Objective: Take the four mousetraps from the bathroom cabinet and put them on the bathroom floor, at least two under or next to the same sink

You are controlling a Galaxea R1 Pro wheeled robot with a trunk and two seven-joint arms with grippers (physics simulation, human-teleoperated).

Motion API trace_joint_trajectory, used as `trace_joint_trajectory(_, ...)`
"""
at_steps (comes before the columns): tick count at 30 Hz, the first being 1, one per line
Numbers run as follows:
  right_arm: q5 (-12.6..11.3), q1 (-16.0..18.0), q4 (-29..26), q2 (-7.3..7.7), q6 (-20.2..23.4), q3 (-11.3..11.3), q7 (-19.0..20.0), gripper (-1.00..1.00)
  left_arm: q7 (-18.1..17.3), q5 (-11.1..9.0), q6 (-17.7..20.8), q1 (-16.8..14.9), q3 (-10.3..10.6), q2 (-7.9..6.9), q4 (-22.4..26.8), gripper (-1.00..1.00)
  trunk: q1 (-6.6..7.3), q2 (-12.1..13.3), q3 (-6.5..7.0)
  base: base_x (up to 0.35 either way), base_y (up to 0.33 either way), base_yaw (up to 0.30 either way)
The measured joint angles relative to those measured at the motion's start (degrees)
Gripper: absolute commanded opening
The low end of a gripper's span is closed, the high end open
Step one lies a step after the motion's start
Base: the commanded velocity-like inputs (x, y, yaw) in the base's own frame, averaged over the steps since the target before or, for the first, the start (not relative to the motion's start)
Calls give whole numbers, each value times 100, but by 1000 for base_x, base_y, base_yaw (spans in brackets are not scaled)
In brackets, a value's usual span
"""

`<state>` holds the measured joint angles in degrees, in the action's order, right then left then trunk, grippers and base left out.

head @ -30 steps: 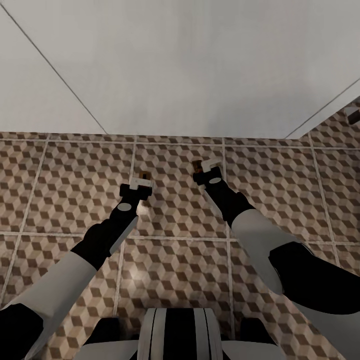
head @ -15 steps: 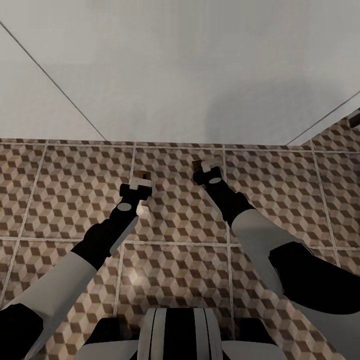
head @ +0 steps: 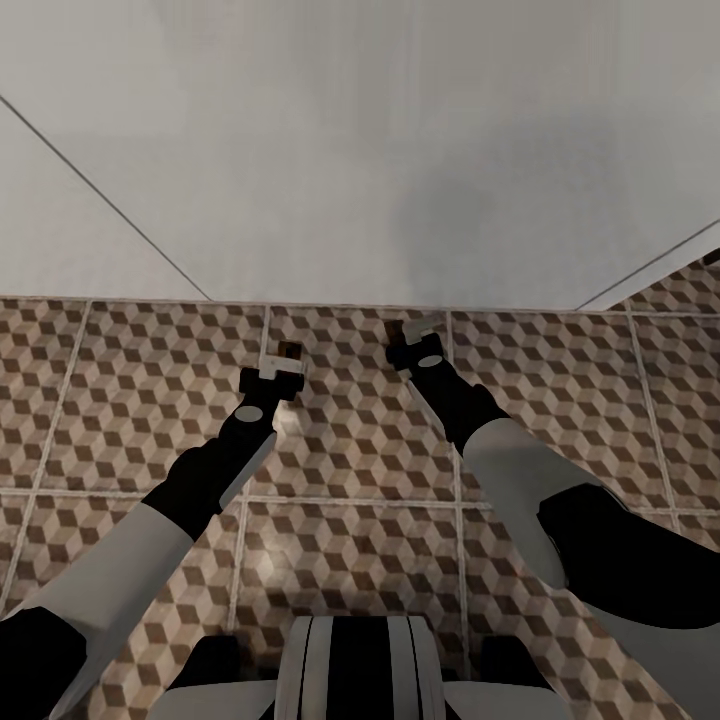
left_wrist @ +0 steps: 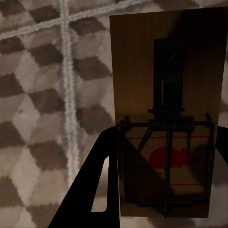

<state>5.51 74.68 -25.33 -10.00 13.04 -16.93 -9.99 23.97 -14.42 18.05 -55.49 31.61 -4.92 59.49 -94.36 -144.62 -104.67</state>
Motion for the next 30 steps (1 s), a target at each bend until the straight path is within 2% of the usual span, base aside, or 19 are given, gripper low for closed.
trace_joint_trajectory(30, -4, 0, 9, 0, 0, 0, 11, -100, 0, 0, 5, 6, 0, 0, 44, -100, 0, 0, 0, 18, 0, 0)
